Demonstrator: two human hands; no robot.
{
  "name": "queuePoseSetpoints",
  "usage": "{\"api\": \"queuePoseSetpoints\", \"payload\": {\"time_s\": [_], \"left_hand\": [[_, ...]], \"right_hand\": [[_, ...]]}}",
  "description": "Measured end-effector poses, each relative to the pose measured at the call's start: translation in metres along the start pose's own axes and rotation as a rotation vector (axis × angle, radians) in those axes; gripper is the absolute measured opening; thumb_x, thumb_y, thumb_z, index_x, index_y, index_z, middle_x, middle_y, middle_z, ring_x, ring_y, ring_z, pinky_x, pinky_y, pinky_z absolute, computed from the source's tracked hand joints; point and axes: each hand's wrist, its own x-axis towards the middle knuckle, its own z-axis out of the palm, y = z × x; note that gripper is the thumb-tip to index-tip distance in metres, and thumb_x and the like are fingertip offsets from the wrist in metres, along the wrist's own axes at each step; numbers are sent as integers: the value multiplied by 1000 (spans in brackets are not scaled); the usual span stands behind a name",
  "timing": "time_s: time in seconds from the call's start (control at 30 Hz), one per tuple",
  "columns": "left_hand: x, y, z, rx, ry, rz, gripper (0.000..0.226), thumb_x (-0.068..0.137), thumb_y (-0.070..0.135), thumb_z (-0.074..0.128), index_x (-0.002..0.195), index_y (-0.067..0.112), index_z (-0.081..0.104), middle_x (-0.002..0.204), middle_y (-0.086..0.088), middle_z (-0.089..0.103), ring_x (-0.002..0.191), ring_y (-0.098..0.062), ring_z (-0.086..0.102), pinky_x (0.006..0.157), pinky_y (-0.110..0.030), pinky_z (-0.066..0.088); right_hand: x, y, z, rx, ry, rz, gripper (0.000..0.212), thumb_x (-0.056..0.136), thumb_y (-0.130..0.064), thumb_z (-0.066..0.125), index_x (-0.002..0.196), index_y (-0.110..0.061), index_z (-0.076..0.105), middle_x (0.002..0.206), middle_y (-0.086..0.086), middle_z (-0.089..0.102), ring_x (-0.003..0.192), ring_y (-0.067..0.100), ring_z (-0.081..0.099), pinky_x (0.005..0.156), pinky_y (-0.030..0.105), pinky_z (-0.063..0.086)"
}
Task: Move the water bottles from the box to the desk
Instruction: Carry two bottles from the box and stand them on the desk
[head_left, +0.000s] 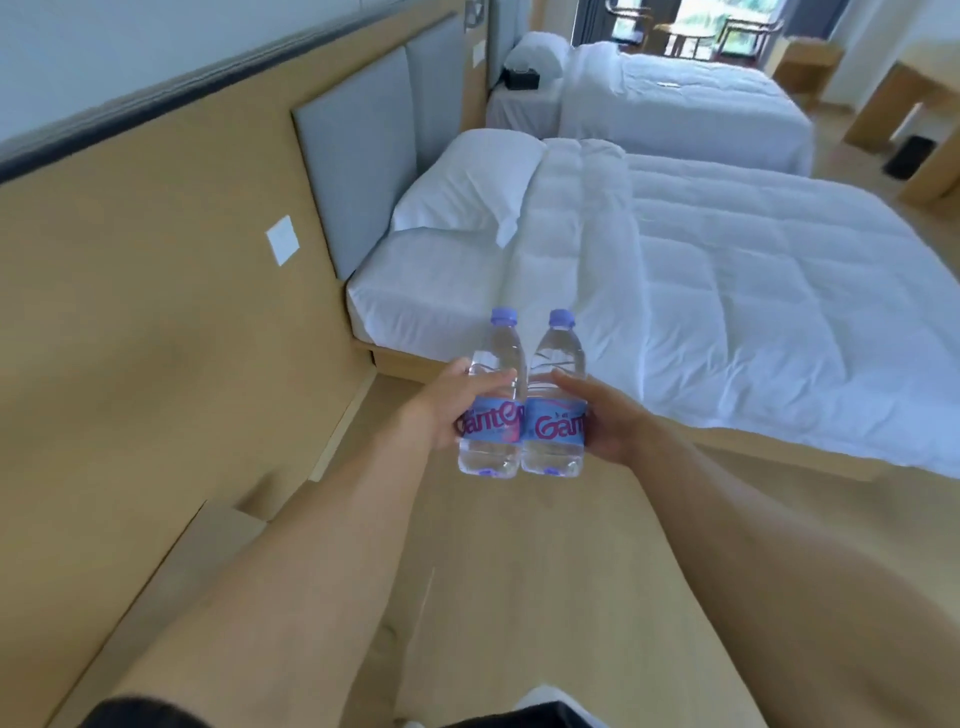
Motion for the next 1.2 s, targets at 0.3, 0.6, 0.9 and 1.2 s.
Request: {"api": "queuePoseSetpoints", "payload": {"time_s": [0.3, 0.6, 0.9, 1.2], "left_hand": [[35, -25, 156, 83, -140, -85, 57, 86, 32, 78, 132, 15, 49, 118, -21, 69, 98, -39, 72, 83, -59, 58], [51, -47, 340, 245, -425, -115, 55, 86, 33, 76, 127, 7, 52, 107, -19, 69, 95, -39, 70, 90, -60, 55], [47, -88, 502, 435, -651, -125, 32, 87, 25, 77, 110, 16, 56, 96, -11, 72, 81, -29, 73, 78, -50, 61], [53, -131, 629, 630, -933, -187, 31, 84, 35, 78, 112, 28, 68, 114, -7, 75, 98, -29, 74, 72, -36, 59]], "right_hand": [[-95, 10, -129, 110, 168, -88, 68, 87, -32, 73, 144, -7, 45, 137, 24, 58, 121, 43, 59, 98, 53, 52], [-231, 14, -249, 206, 455, -152, 60, 79, -42, 70, 130, -11, 59, 119, 17, 69, 101, 31, 69, 92, 44, 55], [-360, 49, -328, 330, 854, -265, 32, 91, -33, 68, 114, -11, 66, 102, 13, 75, 88, 29, 72, 85, 45, 59], [-439, 82, -384, 467, 1148, -262, 33, 92, -34, 69, 116, -13, 67, 110, 13, 73, 90, 27, 71, 77, 39, 58]]}}
